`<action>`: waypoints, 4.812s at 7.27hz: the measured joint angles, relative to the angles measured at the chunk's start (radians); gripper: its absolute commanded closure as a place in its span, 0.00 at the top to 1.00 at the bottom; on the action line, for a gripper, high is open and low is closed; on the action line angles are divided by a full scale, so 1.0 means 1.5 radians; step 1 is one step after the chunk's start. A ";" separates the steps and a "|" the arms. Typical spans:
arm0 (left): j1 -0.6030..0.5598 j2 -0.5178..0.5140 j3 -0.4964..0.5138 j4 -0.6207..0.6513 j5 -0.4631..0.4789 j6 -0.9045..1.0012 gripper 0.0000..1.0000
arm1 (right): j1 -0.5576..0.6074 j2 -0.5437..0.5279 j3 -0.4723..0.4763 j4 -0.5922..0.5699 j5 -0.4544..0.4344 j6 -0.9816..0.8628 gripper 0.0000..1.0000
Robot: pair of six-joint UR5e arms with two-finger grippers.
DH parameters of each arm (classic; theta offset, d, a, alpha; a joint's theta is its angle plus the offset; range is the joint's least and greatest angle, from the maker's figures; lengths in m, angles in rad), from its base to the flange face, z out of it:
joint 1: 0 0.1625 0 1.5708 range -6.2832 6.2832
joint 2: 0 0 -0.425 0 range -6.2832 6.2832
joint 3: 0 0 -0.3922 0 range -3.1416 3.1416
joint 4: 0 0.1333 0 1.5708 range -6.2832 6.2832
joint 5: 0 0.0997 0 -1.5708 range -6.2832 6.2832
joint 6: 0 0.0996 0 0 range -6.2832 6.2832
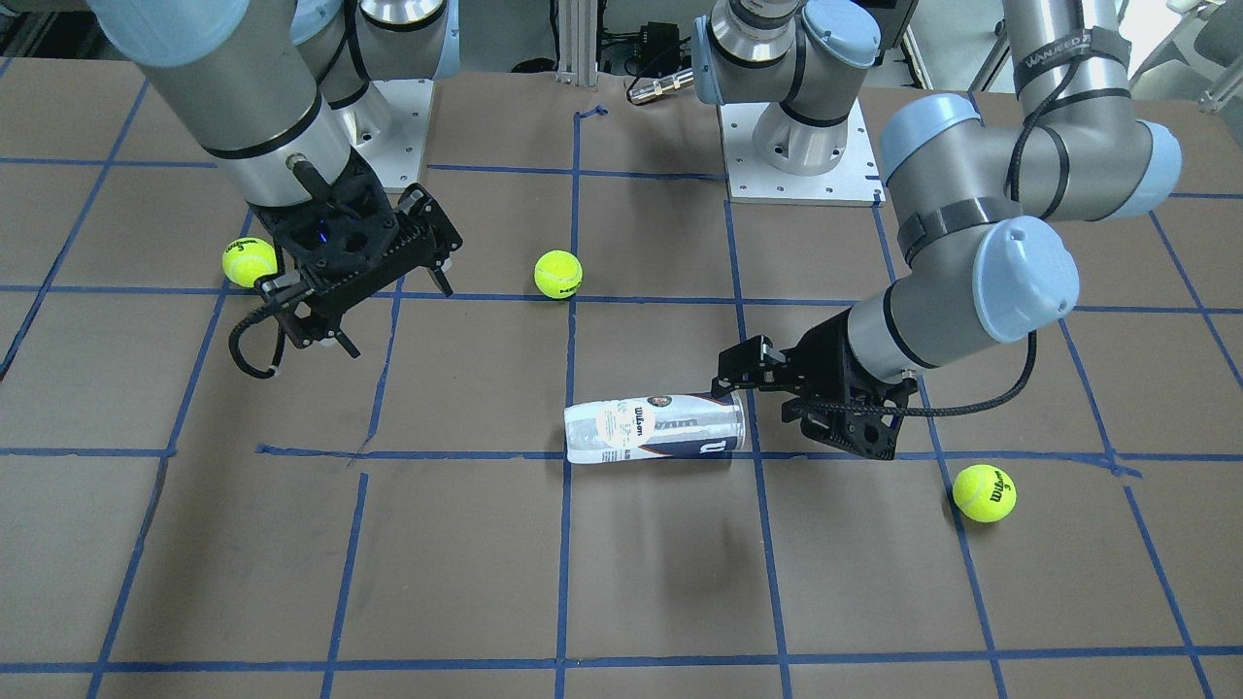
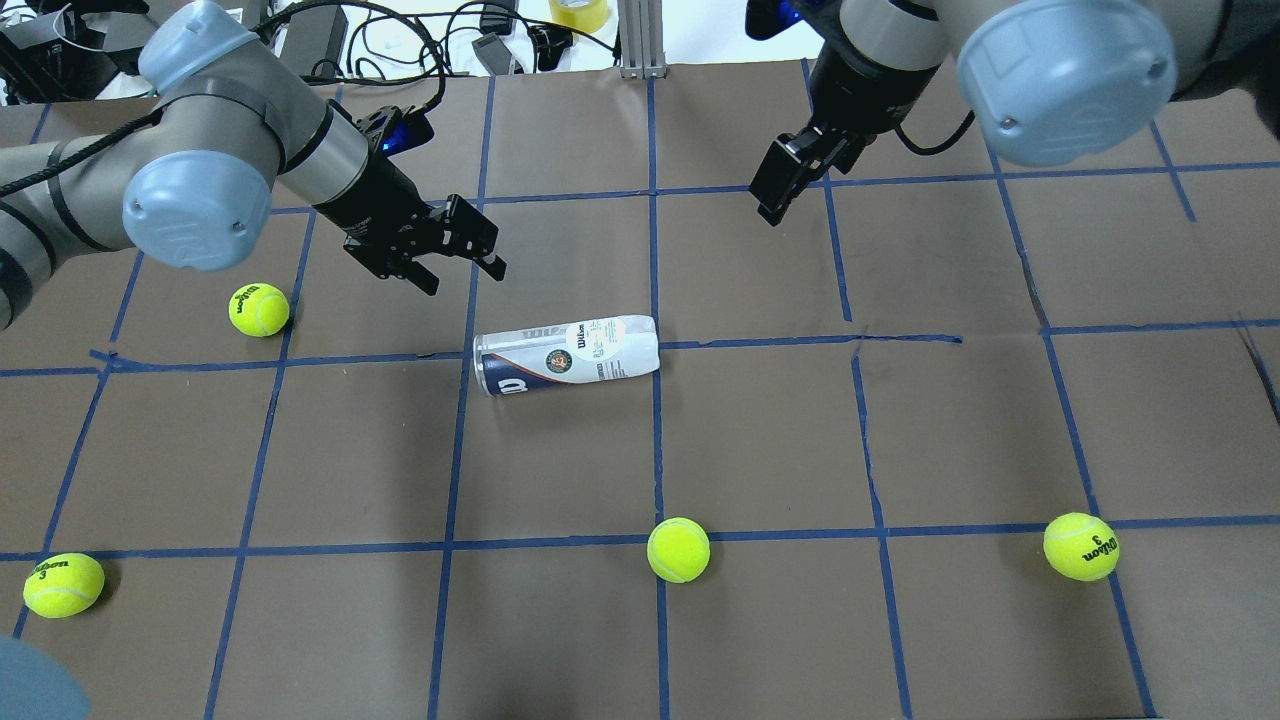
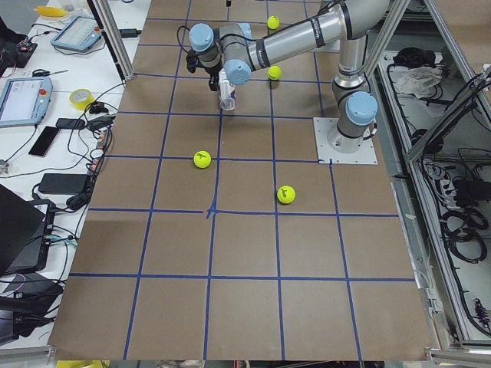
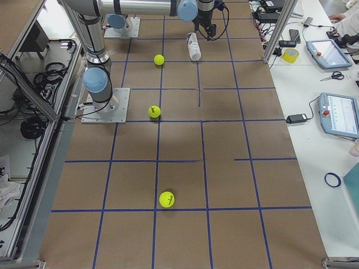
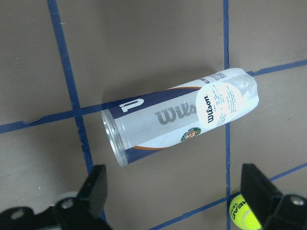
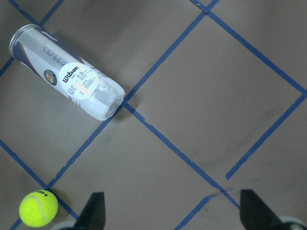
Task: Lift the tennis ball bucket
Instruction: 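Reach the left gripper to the can's open end while the right arm withdraws, then close the left gripper on the open end of the lying can, then lift the can with the left gripper and tilt it upright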
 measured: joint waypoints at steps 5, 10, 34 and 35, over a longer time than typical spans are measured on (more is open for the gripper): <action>0.042 -0.072 -0.025 -0.011 -0.098 0.063 1.00 | -0.061 -0.048 0.002 0.084 -0.034 0.198 1.00; 0.058 -0.086 -0.078 -0.008 -0.196 0.082 1.00 | -0.077 -0.049 0.027 0.090 -0.074 0.223 1.00; 0.029 0.010 -0.043 -0.067 -0.243 -0.154 0.00 | -0.046 -0.071 0.022 0.079 -0.100 0.336 1.00; 0.012 0.028 -0.028 -0.065 -0.241 -0.191 0.00 | -0.046 -0.071 0.022 0.077 -0.100 0.336 1.00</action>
